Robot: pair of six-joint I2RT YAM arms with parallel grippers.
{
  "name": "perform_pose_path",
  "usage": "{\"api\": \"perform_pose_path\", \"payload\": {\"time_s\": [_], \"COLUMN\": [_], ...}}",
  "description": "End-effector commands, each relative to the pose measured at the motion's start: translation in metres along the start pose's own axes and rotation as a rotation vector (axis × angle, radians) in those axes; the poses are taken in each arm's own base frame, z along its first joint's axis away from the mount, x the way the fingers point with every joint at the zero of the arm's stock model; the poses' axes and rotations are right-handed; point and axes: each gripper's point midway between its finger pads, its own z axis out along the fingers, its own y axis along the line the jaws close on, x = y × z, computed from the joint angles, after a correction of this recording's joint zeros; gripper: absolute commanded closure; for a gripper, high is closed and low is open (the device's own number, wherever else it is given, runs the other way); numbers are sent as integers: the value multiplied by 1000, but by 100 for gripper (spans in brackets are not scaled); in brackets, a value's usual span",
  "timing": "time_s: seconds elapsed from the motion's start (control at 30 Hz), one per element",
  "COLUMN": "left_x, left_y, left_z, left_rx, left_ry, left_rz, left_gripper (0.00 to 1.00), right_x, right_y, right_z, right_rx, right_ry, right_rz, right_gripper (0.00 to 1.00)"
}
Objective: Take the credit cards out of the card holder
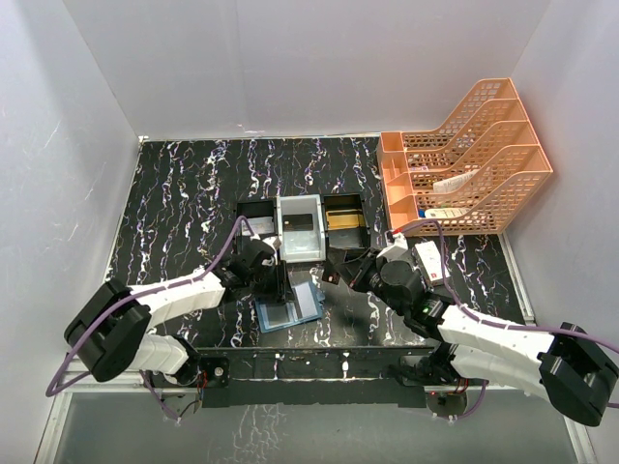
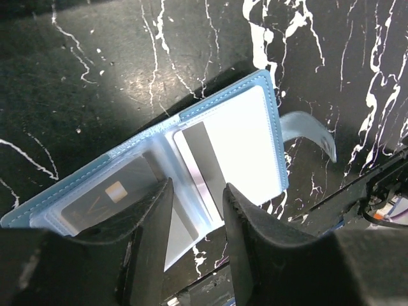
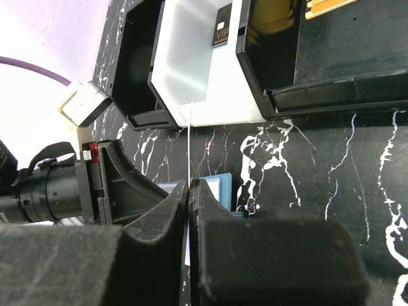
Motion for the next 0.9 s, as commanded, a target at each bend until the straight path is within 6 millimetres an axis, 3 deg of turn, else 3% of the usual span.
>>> {"api": "perform_pose_path", "payload": {"time_s": [0.0,0.2,0.33,0.43,0.57,0.63,0.87], "left_x": [6,-14,-30,-39,-52,-61,-92], "left_y": [23,5,-1,9,26,36,59], "left_z": [-8,-32,-47,-57,-72,-82,-120], "left_rx": [-111,-50,-67,-135,-211,-212,-206], "left_ry": [-5,-108,-158,-196,-227,-245,-367], "left_rz": [-8,20,52,75,48,2,-91], "left_gripper": [64,55,47,37,11,5,1], "right_x": [-20,-42,-45,-44,-44,-44,-62], "right_y": [17,48,70,77,82,78,72], "right_z": [1,7,15,27,48,63,109], "right_rx": [-44,-117,-193,-223,-240,-212,-99], "right_ry": [-65,-105,-99,-81,-64,-44,-42], "right_rz": [-89,-270,-435,-601,-860,-975,-1256], "right_gripper": [100,100,100,100,100,100,100]}}
